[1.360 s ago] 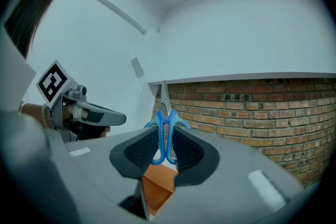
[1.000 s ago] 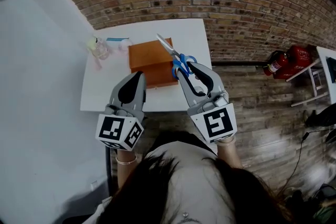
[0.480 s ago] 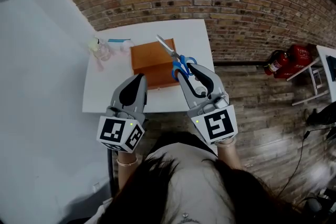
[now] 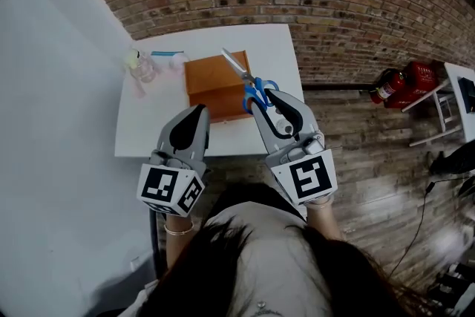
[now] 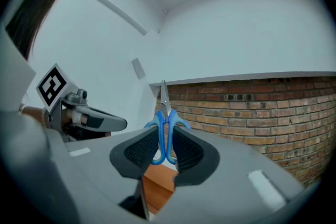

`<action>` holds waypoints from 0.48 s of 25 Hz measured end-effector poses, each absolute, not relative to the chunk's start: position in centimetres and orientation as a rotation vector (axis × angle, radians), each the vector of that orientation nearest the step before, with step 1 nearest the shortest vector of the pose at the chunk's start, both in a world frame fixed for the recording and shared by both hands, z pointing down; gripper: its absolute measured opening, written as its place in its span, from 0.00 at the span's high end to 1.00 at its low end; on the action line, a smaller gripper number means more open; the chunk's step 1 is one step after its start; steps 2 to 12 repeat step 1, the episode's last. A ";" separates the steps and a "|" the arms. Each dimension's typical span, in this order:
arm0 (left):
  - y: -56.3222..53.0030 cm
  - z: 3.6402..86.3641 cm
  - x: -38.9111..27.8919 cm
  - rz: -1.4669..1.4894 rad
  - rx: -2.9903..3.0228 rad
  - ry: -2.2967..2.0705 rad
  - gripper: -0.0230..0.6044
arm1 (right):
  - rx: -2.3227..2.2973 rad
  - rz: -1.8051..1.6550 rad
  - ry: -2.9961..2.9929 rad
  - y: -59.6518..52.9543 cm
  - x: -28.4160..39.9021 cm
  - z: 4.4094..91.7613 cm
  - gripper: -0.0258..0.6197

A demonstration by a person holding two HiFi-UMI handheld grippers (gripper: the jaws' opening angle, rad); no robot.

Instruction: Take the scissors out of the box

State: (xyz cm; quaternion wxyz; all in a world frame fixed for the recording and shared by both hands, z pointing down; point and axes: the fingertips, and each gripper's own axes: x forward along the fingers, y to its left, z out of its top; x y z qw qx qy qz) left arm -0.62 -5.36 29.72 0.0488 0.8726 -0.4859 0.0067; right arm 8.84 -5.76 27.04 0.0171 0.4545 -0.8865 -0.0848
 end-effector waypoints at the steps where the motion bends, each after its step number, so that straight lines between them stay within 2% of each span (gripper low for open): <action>1: -5.4 29.7 -0.7 0.021 2.660 -1.479 0.96 | 1.414 -0.265 -2.755 -5.7 8.7 27.0 0.81; 12: -5.4 29.7 -0.7 0.021 2.660 -1.479 0.96 | 1.414 -0.265 -2.755 -5.7 8.7 27.0 0.81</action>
